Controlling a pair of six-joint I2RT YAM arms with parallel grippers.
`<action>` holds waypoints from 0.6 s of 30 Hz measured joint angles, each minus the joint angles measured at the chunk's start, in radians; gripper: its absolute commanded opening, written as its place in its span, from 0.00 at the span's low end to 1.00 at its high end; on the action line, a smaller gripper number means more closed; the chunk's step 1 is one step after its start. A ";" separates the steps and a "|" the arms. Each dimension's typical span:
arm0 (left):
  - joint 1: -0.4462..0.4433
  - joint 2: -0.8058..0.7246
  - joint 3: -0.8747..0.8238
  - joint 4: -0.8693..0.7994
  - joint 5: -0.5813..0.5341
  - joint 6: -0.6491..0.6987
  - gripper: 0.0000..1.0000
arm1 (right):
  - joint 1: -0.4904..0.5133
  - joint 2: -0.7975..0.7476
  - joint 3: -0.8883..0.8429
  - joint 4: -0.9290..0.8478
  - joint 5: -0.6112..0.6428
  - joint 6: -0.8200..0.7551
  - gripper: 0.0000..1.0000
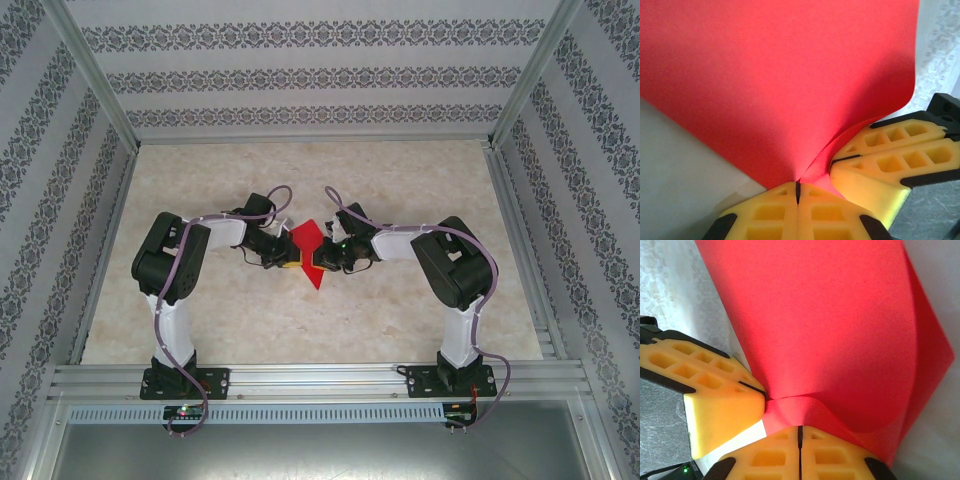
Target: Fold a paper plane with a square sheet of paper (pick it up from the middle)
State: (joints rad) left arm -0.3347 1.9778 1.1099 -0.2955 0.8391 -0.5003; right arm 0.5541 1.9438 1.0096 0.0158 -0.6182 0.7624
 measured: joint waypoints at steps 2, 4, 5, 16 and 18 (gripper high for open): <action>-0.005 0.004 0.014 -0.019 -0.008 0.018 0.04 | 0.000 0.000 0.000 0.000 0.000 -0.002 0.12; -0.005 0.009 0.027 -0.040 -0.017 0.034 0.04 | 0.000 -0.002 0.000 0.001 -0.001 -0.002 0.14; -0.005 0.010 0.030 -0.046 -0.020 0.041 0.04 | 0.000 -0.004 0.000 0.000 -0.001 -0.002 0.14; -0.006 0.021 0.061 -0.095 -0.039 0.099 0.04 | 0.000 -0.055 -0.005 -0.005 -0.002 0.006 0.09; -0.006 0.023 0.063 -0.099 -0.040 0.108 0.05 | 0.000 -0.055 -0.005 0.007 -0.005 0.018 0.08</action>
State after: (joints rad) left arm -0.3412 2.0003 1.1732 -0.3943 0.7994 -0.3920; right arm 0.5545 1.8889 1.0046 0.0227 -0.6235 0.7799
